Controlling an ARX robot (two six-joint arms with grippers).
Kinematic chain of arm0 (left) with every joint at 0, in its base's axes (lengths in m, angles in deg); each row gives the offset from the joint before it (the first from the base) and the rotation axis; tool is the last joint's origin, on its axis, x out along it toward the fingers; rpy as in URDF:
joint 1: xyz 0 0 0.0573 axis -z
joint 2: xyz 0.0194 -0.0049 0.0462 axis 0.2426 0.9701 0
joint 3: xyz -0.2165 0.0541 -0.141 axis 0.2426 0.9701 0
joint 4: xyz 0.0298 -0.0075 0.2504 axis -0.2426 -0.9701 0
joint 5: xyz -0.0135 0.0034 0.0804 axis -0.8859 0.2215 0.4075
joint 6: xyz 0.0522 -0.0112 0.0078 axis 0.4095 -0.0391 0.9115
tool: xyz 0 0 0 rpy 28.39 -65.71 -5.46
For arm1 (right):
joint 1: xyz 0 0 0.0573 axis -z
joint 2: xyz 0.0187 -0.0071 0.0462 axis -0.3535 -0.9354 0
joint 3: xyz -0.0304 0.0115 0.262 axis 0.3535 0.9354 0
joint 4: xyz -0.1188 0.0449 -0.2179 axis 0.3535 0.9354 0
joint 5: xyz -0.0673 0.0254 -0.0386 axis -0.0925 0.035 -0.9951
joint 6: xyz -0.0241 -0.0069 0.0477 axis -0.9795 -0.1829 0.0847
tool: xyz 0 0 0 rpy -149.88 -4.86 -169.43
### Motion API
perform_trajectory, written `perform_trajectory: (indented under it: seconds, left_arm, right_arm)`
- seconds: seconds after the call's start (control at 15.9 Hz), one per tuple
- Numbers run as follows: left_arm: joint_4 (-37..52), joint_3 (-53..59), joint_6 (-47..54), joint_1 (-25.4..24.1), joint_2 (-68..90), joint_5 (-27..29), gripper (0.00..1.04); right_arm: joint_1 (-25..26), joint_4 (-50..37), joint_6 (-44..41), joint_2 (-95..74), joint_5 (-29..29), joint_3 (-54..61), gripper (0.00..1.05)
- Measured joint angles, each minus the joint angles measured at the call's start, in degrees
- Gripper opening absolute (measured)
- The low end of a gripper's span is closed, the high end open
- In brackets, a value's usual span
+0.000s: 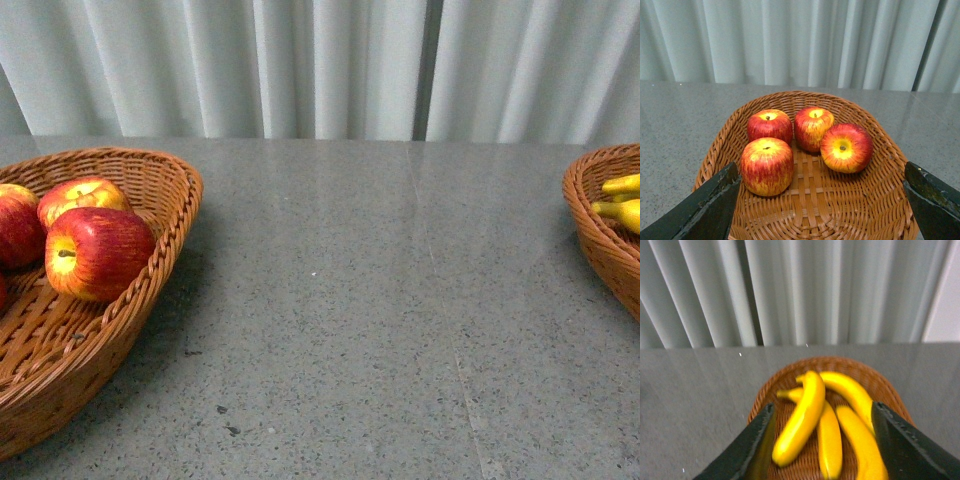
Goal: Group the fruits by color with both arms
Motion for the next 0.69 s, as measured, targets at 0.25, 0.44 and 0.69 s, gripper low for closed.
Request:
perform_trajectory:
  seconds: [0.25,0.44,0.69]
  left_arm:
    - [0.0,0.0,0.0,0.0,0.0,0.0,0.98]
    - [0.0,0.0,0.0,0.0,0.0,0.0,0.98]
    - [0.0,0.0,0.0,0.0,0.0,0.0,0.98]
  right_arm:
    - [-6.3,0.8,-0.8,20.0,-8.4,18.1,0.06]
    - [-8.5,1.2,-1.0,20.7,-10.5,18.7,0.02]
    - [-11.5,1.1,-1.0,22.2,-13.1,19.0,0.02]
